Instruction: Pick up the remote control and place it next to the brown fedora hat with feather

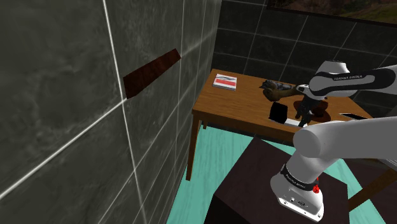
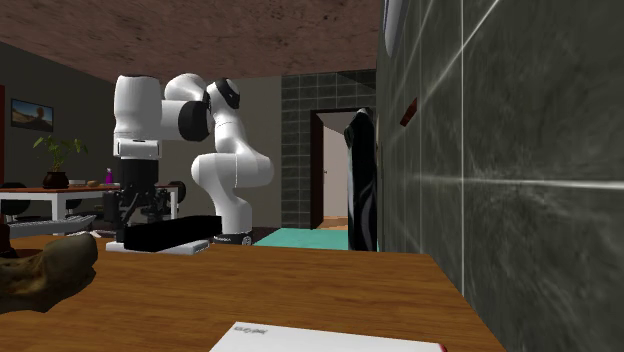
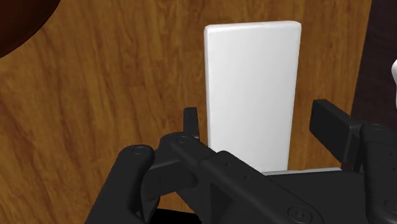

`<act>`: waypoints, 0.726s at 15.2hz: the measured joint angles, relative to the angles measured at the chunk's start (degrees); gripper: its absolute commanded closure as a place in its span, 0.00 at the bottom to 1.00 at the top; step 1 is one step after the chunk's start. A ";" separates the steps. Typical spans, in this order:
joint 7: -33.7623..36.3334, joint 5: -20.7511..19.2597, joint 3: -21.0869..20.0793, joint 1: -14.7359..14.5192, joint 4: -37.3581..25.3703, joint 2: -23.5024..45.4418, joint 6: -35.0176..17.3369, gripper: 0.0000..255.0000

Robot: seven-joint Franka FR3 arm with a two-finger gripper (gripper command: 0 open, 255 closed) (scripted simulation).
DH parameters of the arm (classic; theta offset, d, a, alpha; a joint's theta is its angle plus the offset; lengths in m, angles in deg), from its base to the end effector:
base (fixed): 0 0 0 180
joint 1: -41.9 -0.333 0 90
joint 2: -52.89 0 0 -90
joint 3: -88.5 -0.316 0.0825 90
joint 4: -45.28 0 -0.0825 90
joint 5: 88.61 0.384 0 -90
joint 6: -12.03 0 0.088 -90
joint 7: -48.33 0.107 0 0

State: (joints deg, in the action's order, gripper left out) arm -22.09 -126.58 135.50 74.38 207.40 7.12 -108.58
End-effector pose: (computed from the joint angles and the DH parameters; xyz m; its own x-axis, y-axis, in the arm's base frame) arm 0.0757 -0.3174 0.3450 0.9210 0.3896 -0.0063 0.3896 -0.9210 -0.0035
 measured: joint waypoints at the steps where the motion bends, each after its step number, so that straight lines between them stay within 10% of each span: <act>1: 0.00 0.00 0.00 -0.01 0.00 0.00 -0.01 0.00; 11: -0.69 3.77 -4.78 0.00 -4.14 -4.29 8.39 0.00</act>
State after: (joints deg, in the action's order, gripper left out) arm -22.78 -122.82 130.73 74.38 203.26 2.83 -100.19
